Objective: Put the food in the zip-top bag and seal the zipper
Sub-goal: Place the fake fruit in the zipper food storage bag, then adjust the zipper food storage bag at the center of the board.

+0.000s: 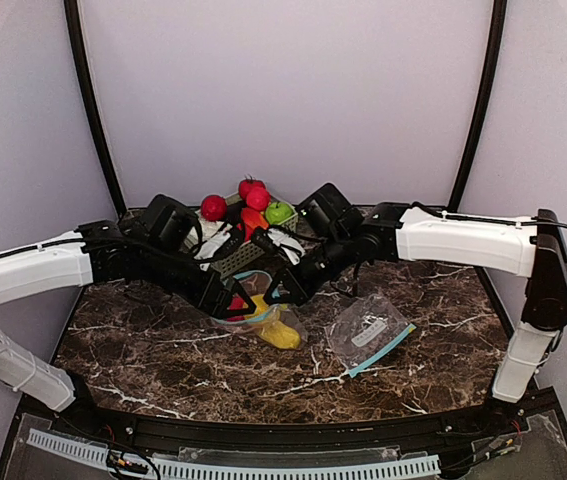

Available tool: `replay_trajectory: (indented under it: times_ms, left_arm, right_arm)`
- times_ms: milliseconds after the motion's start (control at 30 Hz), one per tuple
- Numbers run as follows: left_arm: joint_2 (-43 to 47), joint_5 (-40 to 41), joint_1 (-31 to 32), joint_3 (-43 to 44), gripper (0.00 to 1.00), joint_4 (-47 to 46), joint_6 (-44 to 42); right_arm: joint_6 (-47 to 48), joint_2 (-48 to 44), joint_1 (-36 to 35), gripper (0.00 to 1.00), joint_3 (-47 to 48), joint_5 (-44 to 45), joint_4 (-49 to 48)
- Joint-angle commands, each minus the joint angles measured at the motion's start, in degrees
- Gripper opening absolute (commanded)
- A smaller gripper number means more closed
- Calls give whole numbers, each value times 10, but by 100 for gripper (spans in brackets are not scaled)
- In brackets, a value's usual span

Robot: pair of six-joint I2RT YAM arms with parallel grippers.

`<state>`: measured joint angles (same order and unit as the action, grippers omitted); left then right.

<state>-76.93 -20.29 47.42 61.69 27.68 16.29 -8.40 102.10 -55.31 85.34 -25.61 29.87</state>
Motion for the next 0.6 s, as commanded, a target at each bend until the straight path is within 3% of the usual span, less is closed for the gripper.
replay_trajectory:
  times_ms: [0,333,567]
  left_arm:
    - [79,40,0,3,90,27,2]
    - [96,100,-42,-41,88,48,34]
    - [63,85,-83,-76,72,-1,53]
  right_arm:
    - [-10,-16,5,0,-12,8,-6]
    - [-15,-16,4,0,-16,4,-14]
    - [-18,-23,5,0,-24,2,-18]
